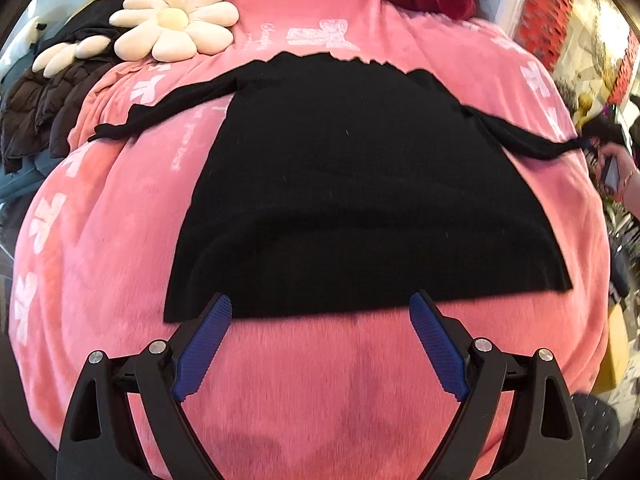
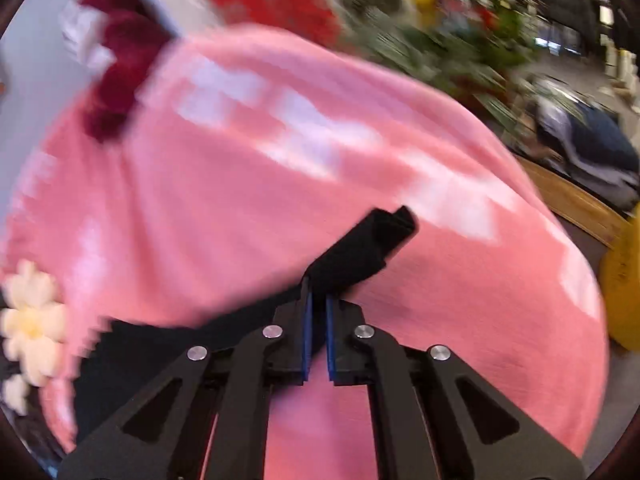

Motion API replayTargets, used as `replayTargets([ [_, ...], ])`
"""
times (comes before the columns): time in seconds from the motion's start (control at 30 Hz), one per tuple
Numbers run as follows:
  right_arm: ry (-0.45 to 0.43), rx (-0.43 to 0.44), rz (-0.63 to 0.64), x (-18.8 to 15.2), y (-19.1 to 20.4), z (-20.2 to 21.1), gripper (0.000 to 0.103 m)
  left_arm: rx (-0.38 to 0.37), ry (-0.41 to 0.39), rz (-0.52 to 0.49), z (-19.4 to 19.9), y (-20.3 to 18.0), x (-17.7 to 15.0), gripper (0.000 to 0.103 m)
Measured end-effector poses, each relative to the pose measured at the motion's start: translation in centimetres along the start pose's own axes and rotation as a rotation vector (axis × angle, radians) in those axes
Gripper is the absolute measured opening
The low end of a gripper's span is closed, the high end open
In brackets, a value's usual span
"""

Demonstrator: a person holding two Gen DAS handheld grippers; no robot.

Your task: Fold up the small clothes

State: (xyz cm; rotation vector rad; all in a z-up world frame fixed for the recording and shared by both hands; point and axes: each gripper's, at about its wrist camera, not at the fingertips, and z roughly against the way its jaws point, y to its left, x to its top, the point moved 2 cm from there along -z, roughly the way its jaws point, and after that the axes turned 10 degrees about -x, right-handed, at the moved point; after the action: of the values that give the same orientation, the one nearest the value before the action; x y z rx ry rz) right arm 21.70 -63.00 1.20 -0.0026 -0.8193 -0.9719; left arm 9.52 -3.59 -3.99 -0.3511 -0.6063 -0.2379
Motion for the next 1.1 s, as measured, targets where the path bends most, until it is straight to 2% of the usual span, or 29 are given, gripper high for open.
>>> replayTargets([
  [0.1,-0.036,0.193,0.098,0.7,9.3,2.9,0.004,-0.016,-0.017,0.001,0.0,0.3,0.7,0.088],
  [0.2,-0.001,0.356,0.260,-2.1,20.4,4.8,0.004,-0.025,-0.027,0.002,0.3,0.7,1.0,0.088],
  [0.27,0.064,0.431,0.401,-7.0,28.2,4.9,0.004,-0.036,-0.036,0.008,0.7,1.0,1.1,0.088],
  [0.33,0.132,0.453,0.533,-12.9,33.3,4.1,0.005,-0.035,-0.042,0.011,1.0,1.4,1.3,0.088],
  [0.43,0.294,0.446,0.716,-23.4,37.7,1.4,0.010,-0.046,-0.049,0.035,1.5,2.1,1.8,0.088],
  [0.47,0.336,0.417,0.778,-26.6,38.0,0.5,0.010,-0.056,-0.048,0.049,1.6,2.4,2.2,0.088],
  [0.53,0.359,0.396,0.868,-30.4,37.5,0.6,0.010,-0.084,-0.064,0.068,1.8,3.2,3.4,0.088],
  [0.6,0.325,0.397,0.875,-31.0,35.2,1.9,0.014,-0.113,-0.087,0.066,1.8,4.0,5.5,0.091],
  [0.63,0.298,0.392,0.849,-30.2,33.3,2.7,0.030,-0.124,-0.096,0.072,1.6,4.3,6.5,0.092],
  [0.67,0.269,0.375,0.826,-29.5,31.9,3.0,0.052,-0.159,-0.108,0.088,1.0,4.9,8.3,0.092],
  [0.73,0.195,0.314,0.720,-26.1,26.8,4.0,0.061,-0.220,-0.102,0.125,-0.9,5.6,11.8,0.092],
  [0.8,0.183,0.257,0.655,-23.9,22.7,4.2,0.061,-0.293,-0.083,0.186,-4.1,6.0,16.7,0.092],
  [0.9,0.189,0.188,0.604,-21.9,18.1,3.9,0.061,-0.337,-0.068,0.278,-9.8,6.3,23.0,0.092],
  [0.93,0.192,0.171,0.595,-21.5,16.9,3.8,0.061,-0.314,-0.046,0.317,-11.5,6.4,24.3,0.092],
  [1.0,0.204,0.157,0.581,-21.1,14.7,3.3,0.061,-0.355,0.008,0.434,-16.3,6.8,26.8,0.092],
  [1.03,0.201,0.145,0.577,-20.8,14.2,2.9,0.061,-0.330,0.029,0.475,-17.9,7.1,27.2,0.092],
  [1.07,0.201,0.141,0.575,-20.6,14.0,2.4,0.061,-0.317,0.052,0.530,-19.8,7.3,27.6,0.089],
  [1.1,0.202,0.138,0.573,-20.4,13.2,2.0,0.061,-0.312,0.068,0.562,-20.9,7.4,27.7,0.080],
])
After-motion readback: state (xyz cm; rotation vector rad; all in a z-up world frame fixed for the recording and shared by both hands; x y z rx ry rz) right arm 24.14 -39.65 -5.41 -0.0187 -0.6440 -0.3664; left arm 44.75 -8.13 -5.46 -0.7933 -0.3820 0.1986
